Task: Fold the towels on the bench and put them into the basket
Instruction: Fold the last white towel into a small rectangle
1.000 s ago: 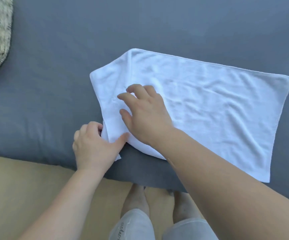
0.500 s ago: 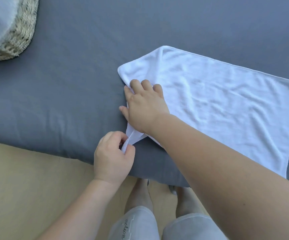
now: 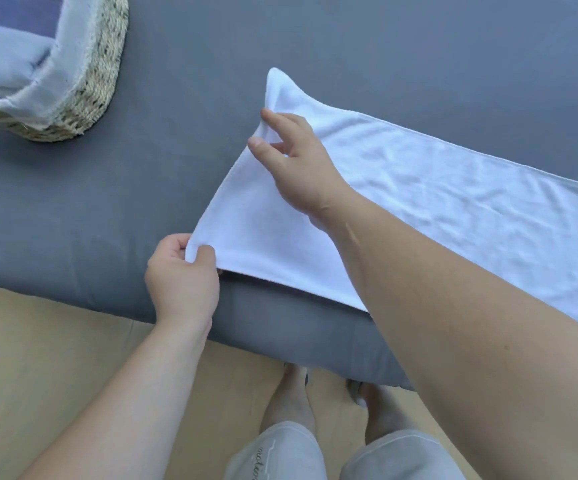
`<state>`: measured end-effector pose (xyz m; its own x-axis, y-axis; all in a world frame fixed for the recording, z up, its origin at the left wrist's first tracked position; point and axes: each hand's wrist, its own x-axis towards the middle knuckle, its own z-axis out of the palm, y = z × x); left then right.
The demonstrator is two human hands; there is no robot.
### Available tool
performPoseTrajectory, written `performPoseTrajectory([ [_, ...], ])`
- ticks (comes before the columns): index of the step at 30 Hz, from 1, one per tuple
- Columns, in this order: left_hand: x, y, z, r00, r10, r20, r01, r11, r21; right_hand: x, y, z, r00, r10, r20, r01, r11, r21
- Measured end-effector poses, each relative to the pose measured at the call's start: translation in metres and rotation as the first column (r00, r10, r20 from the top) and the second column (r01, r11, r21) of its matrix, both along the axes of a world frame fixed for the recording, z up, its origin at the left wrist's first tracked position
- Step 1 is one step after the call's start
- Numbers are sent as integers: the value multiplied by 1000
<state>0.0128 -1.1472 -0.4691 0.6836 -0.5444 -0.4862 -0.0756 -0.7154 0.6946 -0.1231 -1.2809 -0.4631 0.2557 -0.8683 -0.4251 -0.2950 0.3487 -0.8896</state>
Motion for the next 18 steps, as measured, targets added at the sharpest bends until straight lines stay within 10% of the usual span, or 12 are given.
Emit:
performPoseTrajectory([
  [10, -34, 18, 7, 897, -373, 237, 399, 914, -74, -42, 13, 8, 990, -118, 80, 115, 993, 38],
  [18, -139, 35, 13, 487, -760, 430, 873, 419, -248, -163, 49, 35, 953, -277, 126, 276, 961, 24],
])
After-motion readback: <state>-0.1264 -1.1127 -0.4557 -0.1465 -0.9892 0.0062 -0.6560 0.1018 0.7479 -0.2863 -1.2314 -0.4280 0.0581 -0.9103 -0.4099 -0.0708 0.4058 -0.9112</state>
